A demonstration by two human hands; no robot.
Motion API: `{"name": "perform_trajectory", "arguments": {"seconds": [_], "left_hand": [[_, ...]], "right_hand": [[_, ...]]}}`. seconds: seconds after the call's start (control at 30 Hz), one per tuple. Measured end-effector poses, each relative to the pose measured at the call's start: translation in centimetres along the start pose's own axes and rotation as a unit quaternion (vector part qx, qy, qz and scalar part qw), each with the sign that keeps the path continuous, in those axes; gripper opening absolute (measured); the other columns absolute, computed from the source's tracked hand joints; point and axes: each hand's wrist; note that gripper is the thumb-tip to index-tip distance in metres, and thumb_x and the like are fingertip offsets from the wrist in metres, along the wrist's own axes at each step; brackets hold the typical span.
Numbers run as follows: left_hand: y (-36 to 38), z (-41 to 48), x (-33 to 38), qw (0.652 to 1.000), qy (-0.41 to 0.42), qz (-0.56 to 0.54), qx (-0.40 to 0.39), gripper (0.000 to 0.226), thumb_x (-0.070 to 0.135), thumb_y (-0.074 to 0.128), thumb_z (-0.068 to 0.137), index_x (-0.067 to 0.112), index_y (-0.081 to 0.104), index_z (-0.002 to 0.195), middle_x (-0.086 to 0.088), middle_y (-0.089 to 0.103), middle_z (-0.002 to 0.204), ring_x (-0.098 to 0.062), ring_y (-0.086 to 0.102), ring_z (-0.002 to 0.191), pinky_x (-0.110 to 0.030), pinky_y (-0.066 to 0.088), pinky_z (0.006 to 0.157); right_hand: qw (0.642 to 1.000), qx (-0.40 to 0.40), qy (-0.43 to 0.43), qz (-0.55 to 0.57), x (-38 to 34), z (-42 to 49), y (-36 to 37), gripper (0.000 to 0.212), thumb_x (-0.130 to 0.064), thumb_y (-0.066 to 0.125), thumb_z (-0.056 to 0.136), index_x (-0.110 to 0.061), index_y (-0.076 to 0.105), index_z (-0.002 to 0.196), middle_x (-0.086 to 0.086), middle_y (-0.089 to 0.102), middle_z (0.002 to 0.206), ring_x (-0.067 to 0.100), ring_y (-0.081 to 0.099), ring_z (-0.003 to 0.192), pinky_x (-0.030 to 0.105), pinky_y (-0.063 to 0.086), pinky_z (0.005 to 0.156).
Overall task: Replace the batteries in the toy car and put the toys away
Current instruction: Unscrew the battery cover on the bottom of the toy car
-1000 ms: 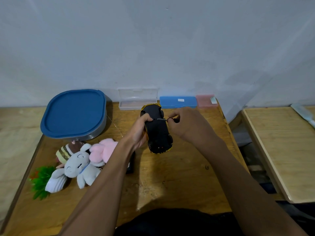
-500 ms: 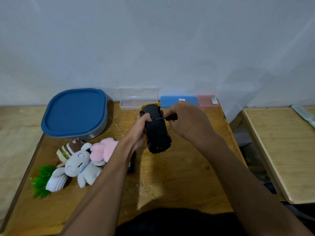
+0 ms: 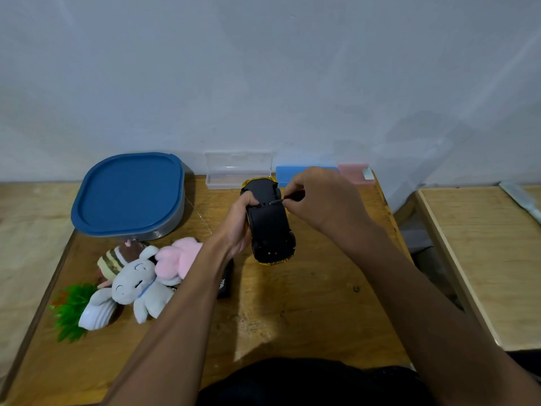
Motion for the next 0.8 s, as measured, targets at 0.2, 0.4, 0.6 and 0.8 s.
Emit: {"name": "perform_trajectory", "arguments": {"seconds": [0.2,0.4,0.6,0.8], "left_hand": [[-0.2,0.1,-0.4,0.996,-0.003,0.025,0.08,0.044,0.026,0.046,0.097,0.003,0.051,0.134,-0.019,0.065,0.11,-0.026,0.066,0.085,-0.034,0.059,0.066],[-0.6,0.1,-0.8,0.995,0.053,0.047,0.068,0.037,0.031,0.053,0.1,0.013,0.057,0.131,-0.018,0.067,0.123,-0.032,0.067,0.106,-0.046,0.055,0.089],[-0.7,-0.3,-1.1,0.993,0.049,0.063,0.086,0.035,0.037,0.05,0.101,0.029,0.054,0.134,-0.01,0.068,0.123,-0.031,0.066,0.111,-0.048,0.057,0.089],[-0.6,0.0,-1.3,0.984,0.053,0.102,0.134,0.03,0.041,0.039,0.104,0.035,0.046,0.133,-0.01,0.066,0.121,-0.032,0.066,0.107,-0.055,0.056,0.088]], "right_hand": [[0.996,0.011,0.008,0.09,0.4,0.1,0.9,0.015,-0.02,0.071,0.081,-0.021,0.073,0.095,0.001,0.065,0.101,0.019,0.058,0.098,0.032,0.049,0.082],[0.994,0.014,0.023,0.11,0.8,0.1,1.4,0.013,-0.021,0.071,0.082,-0.017,0.074,0.094,0.003,0.069,0.099,0.02,0.06,0.096,0.035,0.051,0.085],[0.997,-0.008,0.036,0.074,0.6,-0.2,1.7,0.036,-0.031,0.068,0.087,-0.012,0.066,0.117,0.007,0.064,0.111,0.021,0.057,0.104,0.034,0.049,0.089],[0.999,-0.025,0.037,-0.027,0.0,-0.3,1.7,0.036,-0.05,0.06,0.088,-0.021,0.071,0.104,0.004,0.065,0.094,0.016,0.047,0.077,0.027,0.036,0.063]]}}
Point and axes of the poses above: each hand's wrist, its own z-axis towards the middle knuckle, its own y-axis out of the palm, x = y × z
